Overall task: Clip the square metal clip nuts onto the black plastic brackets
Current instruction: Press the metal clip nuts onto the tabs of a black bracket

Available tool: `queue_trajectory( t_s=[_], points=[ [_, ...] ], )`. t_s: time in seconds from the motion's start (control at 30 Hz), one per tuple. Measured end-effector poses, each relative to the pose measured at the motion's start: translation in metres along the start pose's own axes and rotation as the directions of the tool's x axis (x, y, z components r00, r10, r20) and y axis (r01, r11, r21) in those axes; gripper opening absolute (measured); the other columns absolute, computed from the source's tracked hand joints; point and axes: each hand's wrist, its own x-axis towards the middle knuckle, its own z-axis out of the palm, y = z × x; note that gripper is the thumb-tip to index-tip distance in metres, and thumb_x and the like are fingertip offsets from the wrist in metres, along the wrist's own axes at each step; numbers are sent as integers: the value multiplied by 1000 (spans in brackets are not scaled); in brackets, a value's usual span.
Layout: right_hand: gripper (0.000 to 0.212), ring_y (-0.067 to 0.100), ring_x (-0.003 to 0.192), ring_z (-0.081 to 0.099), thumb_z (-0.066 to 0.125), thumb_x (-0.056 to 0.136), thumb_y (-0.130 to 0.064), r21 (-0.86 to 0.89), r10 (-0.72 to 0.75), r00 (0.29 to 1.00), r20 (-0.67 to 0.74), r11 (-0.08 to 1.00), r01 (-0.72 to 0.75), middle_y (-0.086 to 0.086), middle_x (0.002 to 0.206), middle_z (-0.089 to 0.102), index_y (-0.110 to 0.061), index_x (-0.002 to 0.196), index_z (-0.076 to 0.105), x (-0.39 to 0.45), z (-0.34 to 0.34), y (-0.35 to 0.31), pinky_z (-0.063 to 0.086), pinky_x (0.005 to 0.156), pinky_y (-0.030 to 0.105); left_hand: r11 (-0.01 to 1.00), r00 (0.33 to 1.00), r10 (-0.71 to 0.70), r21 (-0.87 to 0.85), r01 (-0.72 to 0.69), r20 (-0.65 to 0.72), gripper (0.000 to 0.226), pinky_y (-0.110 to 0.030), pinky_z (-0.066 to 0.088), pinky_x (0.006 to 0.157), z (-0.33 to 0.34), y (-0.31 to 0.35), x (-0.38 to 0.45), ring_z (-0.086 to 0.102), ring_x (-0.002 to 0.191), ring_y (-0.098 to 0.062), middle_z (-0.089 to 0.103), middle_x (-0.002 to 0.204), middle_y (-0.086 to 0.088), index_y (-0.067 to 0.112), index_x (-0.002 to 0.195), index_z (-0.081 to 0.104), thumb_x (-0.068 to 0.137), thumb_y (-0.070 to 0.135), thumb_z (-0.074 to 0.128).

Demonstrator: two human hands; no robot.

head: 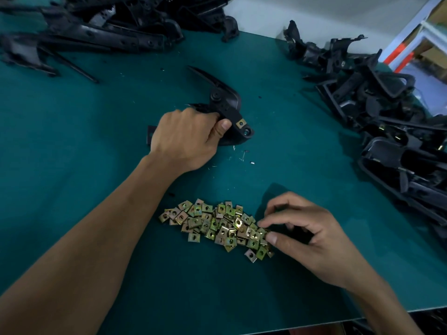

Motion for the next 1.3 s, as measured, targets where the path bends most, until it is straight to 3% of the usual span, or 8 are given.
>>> queue_trajectory(
  t_s=[0.27, 0.4, 0.5, 0.6, 0.73, 0.87, 1.07, 1.3],
  points=[
    [2, 23, 78, 54, 74, 88, -19, 69, -29, 999, -18, 997, 30, -3, 94, 67, -18, 88, 72, 1, 5, 0, 46, 71, 34, 999, 999, -16, 31, 15, 28, 47, -34, 25, 52, 0, 0, 1, 33, 54, -29, 39, 62, -5, 21, 70, 36, 101, 54, 23],
    [11, 27, 86, 64, 72, 87, -10, 267, 34, 997, -67, 964, -15, 4, 95, 71, -21, 85, 70, 0, 2, 2, 50, 77, 30, 1000, 1000, -9, 3, 9, 23, 44, -34, 25, 52, -3, 1, 1, 31, 54, -29, 37, 61, -5, 23, 69, 32, 102, 52, 26],
    [17, 24, 88, 70, 70, 81, 0, 429, 104, 977, -184, 903, -16, 9, 89, 74, -17, 82, 71, 5, -1, 5, 54, 79, 28, 1000, 1000, 2, -13, -2, 21, 44, -35, 26, 52, -3, 2, 2, 36, 53, -33, 49, 62, -13, 23, 70, 33, 102, 52, 26],
    [22, 20, 69, 68, 66, 78, 5, 612, 213, 950, -229, 790, -30, 13, 76, 71, -16, 77, 73, 16, -5, 7, 52, 62, 21, 1000, 1000, 12, -15, -12, 16, 44, -35, 27, 52, -3, 3, 2, 38, 54, -33, 56, 65, -16, 22, 70, 34, 102, 51, 27],
    [21, 20, 56, 60, 65, 78, 3, 669, 242, 956, -166, 740, -71, 16, 65, 68, -15, 80, 74, 34, -7, 9, 45, 52, 21, 1000, 999, 0, -8, 0, 39, 45, -35, 30, 51, -4, 3, 2, 35, 54, -31, 44, 62, -7, 22, 70, 33, 102, 53, 25],
    [29, 18, 62, 55, 60, 83, 3, 721, 206, 970, -129, 691, -51, 12, 67, 63, -10, 100, 80, 54, -2, 10, 45, 60, 23, 1000, 999, -1, 10, 0, 44, 44, -34, 27, 51, -5, 3, 2, 34, 53, -29, 39, 62, -2, 22, 72, 36, 103, 51, 27],
    [21, 17, 67, 51, 52, 86, 4, 903, 313, 923, -225, 424, 77, 9, 70, 56, -5, 85, 70, 109, 0, 8, 51, 66, 25, 1000, 1000, 5, 0, -5, -4, 41, -32, 24, 50, -6, 4, 2, 41, 50, -33, 50, 59, -6, 23, 72, 36, 103, 48, 28],
    [11, 23, 87, 75, 62, 94, 4, 905, 446, 807, -387, 351, 240, 20, 98, 76, -6, 97, 63, 174, 6, 4, 58, 78, 25, 1000, 998, 20, 3, -20, -51, 40, -29, 23, 48, -6, 4, 1, 33, 49, -24, 41, 58, 6, 23, 67, 33, 103, 41, 31]
  ],
)
